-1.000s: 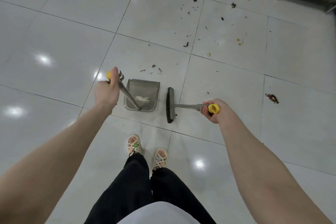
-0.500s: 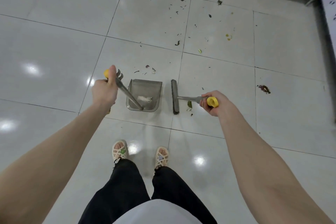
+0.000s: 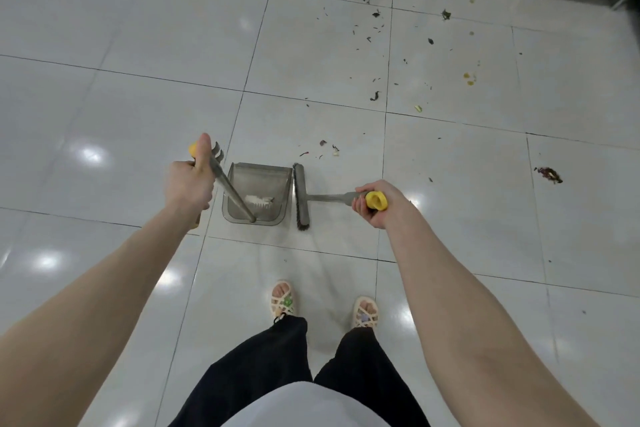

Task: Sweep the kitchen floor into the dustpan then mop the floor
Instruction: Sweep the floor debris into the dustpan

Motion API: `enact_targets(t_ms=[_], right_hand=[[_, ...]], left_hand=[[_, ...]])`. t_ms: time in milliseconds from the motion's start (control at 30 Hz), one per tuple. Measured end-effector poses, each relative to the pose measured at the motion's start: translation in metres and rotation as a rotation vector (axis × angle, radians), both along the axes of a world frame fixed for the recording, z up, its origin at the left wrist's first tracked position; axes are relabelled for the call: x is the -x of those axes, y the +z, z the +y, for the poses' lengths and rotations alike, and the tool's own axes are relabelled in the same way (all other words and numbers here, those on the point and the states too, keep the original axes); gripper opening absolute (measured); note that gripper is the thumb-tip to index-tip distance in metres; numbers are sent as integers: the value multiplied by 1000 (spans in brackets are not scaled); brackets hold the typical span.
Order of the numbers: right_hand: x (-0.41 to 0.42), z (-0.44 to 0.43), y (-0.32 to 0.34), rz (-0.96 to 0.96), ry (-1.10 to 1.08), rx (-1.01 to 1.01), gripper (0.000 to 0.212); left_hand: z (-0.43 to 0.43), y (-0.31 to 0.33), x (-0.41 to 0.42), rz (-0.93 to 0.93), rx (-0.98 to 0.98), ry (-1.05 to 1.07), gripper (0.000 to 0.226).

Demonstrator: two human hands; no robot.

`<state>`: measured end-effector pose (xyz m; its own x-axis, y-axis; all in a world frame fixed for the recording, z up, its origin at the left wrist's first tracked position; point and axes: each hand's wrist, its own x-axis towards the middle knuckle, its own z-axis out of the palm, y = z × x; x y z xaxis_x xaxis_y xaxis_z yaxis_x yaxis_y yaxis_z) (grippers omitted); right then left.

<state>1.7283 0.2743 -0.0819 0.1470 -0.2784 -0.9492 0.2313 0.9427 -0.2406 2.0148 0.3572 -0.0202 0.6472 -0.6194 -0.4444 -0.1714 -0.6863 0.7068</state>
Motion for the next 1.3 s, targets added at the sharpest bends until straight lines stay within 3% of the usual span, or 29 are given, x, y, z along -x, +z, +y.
enact_targets(t_ms=[267, 567, 767, 1067, 1300], right_hand=[[-91, -3, -9, -87, -60, -37, 4], [-136, -39, -28, -167, -172, -85, 4], [-97, -88, -29, -73, -192, -82, 12], [1, -156, 3, 126, -264, -40, 8], [24, -185, 17, 124, -271, 2, 5]], left_hand=[[-4, 0, -78, -51, 12, 17, 67], [-40, -13, -98, -49, -3, 14, 71], [-84, -24, -81, -27, -20, -29, 76], [-169, -31, -40, 19, -68, -107, 78], [-217, -30, -27, 18, -59, -96, 68]])
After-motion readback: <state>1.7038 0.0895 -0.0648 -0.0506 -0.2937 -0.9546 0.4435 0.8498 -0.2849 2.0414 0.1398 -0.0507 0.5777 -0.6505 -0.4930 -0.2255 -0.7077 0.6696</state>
